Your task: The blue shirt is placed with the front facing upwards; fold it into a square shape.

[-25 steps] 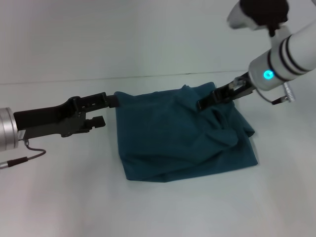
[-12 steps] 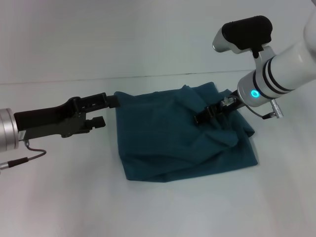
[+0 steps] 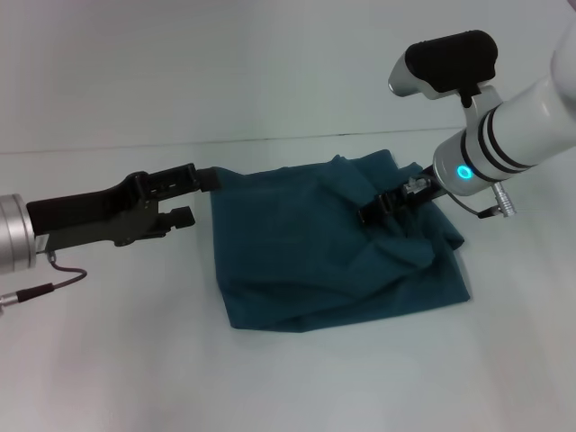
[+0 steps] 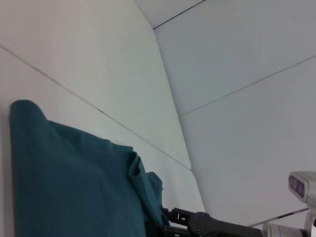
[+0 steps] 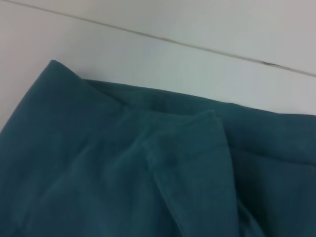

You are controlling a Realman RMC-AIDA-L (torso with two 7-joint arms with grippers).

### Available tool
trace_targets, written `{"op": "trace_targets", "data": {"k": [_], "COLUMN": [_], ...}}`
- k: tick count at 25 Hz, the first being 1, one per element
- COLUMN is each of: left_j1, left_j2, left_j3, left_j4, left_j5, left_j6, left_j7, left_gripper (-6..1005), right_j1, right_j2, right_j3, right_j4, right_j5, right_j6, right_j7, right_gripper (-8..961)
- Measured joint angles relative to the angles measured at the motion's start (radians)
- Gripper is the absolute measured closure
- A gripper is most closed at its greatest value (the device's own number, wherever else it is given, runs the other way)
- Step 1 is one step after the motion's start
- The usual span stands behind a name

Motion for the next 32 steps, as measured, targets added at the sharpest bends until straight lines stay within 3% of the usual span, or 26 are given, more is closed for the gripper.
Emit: {"op": "trace_targets", "data": {"k": [4, 15, 23, 29, 32], "left_j1": [0.000, 0.001, 0.001, 0.001, 0.000], "left_j2": [0.000, 0.000, 0.000, 0.000, 0.000], "left_j3": [0.000, 0.000, 0.000, 0.000, 0.000], "left_j4": [-0.005, -0.011, -0.011, -0.011, -0.011], "left_j5": [-0.003, -0.003, -0.005, -0.005, -0.005], "left_j6": [0.000, 0.002, 0.003, 0.000, 0.000], "left_j7": [0.007, 0.009, 0.009, 0.009, 0.009], "left_gripper": [79, 80, 80, 80, 80], "right_j1": [0.001, 0.001, -0.008, -0.033, -0.042], "right_j2": [0.005, 0.008, 0.004, 0.011, 0.008], "right_j3": [-0.019, -0.034, -0.029, -0.029, -0.029], "right_j4": [-0.007, -0.013, -0.054, -0.189, -0.246], "right_j5": [-0.001, -0.001, -0.001, -0.001, -0.001], "right_j6": [-0.004, -0.007, -0.022, -0.098, -0.139], "right_j7": [-0.002, 0.008, 0.034, 0.061, 0.074], "right_gripper": [138, 614, 783, 903, 895]}}
